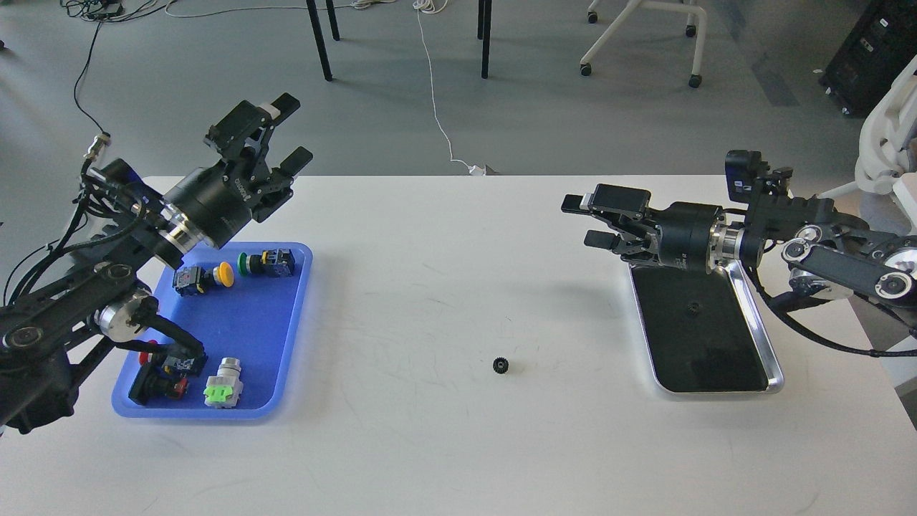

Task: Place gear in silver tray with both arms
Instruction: 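Reach the right gripper down toward the gear on the table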

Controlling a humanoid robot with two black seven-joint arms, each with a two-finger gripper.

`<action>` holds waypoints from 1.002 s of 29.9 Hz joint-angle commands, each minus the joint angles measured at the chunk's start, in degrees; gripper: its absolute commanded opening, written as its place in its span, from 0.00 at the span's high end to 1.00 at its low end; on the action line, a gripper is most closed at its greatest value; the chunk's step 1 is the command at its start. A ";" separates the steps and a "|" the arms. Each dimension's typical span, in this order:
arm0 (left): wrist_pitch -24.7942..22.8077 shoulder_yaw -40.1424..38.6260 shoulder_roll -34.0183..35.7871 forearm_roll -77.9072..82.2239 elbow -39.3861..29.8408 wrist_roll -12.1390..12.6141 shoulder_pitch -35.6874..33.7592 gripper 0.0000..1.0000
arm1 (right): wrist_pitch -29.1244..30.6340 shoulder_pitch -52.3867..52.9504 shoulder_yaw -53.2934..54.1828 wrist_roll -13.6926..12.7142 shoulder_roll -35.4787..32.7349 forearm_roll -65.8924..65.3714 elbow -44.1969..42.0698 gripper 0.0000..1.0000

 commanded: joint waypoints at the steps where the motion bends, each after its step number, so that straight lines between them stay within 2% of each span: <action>1: 0.22 -4.92 -0.57 -1.45 -0.02 -0.01 4.01 0.02 | -1.31 8.19 -8.13 0.00 2.47 -10.38 2.84 0.03; 5: -0.13 -6.42 -0.40 -1.63 -0.02 -0.01 4.63 0.02 | -8.60 13.83 -15.78 0.00 6.60 -22.60 4.95 0.03; 9: -0.22 -7.74 -0.49 -2.15 -0.54 -0.01 4.63 0.02 | -14.58 17.26 -22.37 0.00 12.93 -28.16 5.13 0.03; 20: -0.13 -7.92 -1.19 -2.68 -1.25 -0.01 5.16 0.02 | -22.76 20.25 -35.91 0.00 27.70 -30.54 4.25 0.04; 25: -0.13 -8.01 -1.19 -2.68 -1.25 -0.01 5.16 0.02 | -26.19 19.99 -40.57 0.00 31.39 -30.54 2.85 0.05; 30: -0.13 -8.01 -1.54 -2.68 -1.25 -0.01 5.16 0.02 | -27.51 19.29 -42.95 0.00 31.93 -30.54 2.85 0.07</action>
